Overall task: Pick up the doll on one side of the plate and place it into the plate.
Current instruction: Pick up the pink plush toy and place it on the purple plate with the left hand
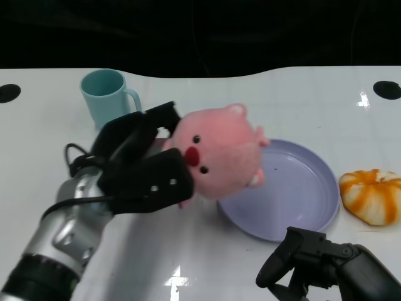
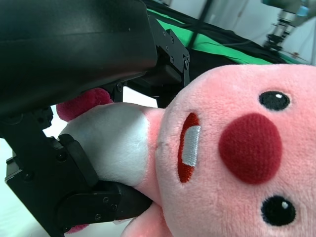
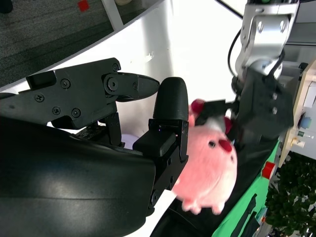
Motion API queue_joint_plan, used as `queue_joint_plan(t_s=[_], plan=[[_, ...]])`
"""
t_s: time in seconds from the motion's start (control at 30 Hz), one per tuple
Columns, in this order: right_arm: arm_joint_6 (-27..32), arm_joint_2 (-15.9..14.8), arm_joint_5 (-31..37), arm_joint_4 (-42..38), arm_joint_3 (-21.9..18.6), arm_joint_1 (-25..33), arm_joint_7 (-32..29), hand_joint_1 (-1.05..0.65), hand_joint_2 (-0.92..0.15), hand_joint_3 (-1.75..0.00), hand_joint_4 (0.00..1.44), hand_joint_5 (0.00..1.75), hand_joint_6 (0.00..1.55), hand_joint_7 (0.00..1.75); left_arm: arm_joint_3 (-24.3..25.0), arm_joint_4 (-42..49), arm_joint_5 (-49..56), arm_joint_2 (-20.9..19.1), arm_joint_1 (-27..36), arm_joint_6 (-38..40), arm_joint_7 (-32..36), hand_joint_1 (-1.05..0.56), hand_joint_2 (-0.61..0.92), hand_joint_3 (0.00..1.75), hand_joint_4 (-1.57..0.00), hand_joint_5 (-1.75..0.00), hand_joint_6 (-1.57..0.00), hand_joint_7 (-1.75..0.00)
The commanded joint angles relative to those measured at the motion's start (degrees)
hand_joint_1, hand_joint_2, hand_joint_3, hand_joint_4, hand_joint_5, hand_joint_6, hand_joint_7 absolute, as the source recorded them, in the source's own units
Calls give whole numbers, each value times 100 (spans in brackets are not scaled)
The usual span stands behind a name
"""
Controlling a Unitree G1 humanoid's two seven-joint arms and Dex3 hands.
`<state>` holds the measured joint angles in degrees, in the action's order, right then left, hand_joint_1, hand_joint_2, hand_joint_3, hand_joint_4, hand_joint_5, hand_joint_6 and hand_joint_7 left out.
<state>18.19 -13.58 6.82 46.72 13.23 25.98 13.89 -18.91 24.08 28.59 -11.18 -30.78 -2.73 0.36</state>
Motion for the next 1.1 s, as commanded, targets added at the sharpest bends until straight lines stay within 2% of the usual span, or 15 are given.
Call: queue_joint_plan(t_s=[0.03, 0.2, 0.4, 0.5, 0.6, 0.7, 0.77, 0.8, 0.83, 0.87, 0.93, 0.97, 1.0, 1.03, 1.1], plan=[[-99, -48, -39, 81, -40, 35, -1, -24, -92, -34, 65, 158, 59, 128, -136, 20, 146, 233, -347, 153, 24, -18, 40, 126, -97, -175, -76, -175], [-53, -31, -16, 166, 7, 91, -25, -26, -92, -35, 65, 159, 59, 129, -367, 287, 353, 668, -661, 535, -14, -19, 33, 134, -99, -175, -79, -175], [63, -38, 8, 294, 44, 106, -19, -26, -92, -35, 63, 158, 58, 129, -589, 818, 483, 1036, -1004, 750, 11, -18, 35, 131, -98, -175, -78, -175], [112, -49, 55, 336, 80, 98, -22, -26, -92, -35, 63, 158, 58, 129, -707, 1118, 568, 1174, -1131, 799, 64, -18, 35, 124, -98, -175, -77, -175], [128, -42, 68, 352, 108, 103, -17, -26, -92, -35, 64, 157, 58, 129, -752, 1308, 595, 1321, -1238, 1021, 46, -19, 41, 107, -94, -175, -72, -175], [50, -57, 72, 338, 112, 105, -10, -26, -92, -35, 65, 157, 59, 129, -639, 1381, 345, 1440, -1266, 982, -70, -19, 50, 81, -85, -175, -79, -107], [55, -68, 61, 344, 94, 104, 1, -26, -92, -35, 65, 157, 59, 129, -586, 1316, 146, 1452, -1252, 909, -308, -24, 64, 57, -71, -167, -72, -69], [60, -71, 53, 343, 83, 102, 5, -26, -92, -35, 65, 157, 59, 129, -588, 1261, 86, 1435, -1234, 875, -412, -28, 71, 45, -62, -156, -68, -56], [64, -73, 39, 341, 70, 99, 12, -25, -92, -34, 65, 157, 59, 128, -603, 1197, 54, 1415, -1211, 852, -498, -35, 81, 29, -48, -124, -58, -40], [53, -73, 26, 330, 58, 96, 17, -25, -92, -34, 65, 157, 59, 128, -634, 1124, 52, 1390, -1195, 864, -588, -40, 87, 20, -40, -104, -53, -31], [27, -67, -3, 304, 36, 97, 22, -25, -92, -34, 66, 157, 59, 129, -706, 973, 85, 1354, -1179, 993, -790, -56, 91, 19, -12, -74, -31, -16], [18, -66, -12, 296, 29, 99, 23, -25, -92, -34, 66, 158, 59, 129, -725, 925, 97, 1344, -1173, 1042, -849, -59, 92, 20, -6, -68, -26, -12], [10, -74, -12, 291, 18, 102, 28, -25, -92, -34, 66, 158, 59, 129, -752, 860, 111, 1318, -1160, 1059, -915, -61, 92, 21, -3, -64, -24, -10], [12, -84, -17, 294, 4, 104, 37, -25, -92, -34, 66, 158, 59, 129, -780, 787, 119, 1273, -1141, 1028, -979, -70, 92, 24, -1, -51, -18, -7], [27, -105, -29, 308, -30, 107, 62, -26, -92, -34, 66, 158, 60, 129, -834, 664, 138, 1207, -1113, 1006, -1072, -81, 92, 27, 0, -38, -12, -4]])
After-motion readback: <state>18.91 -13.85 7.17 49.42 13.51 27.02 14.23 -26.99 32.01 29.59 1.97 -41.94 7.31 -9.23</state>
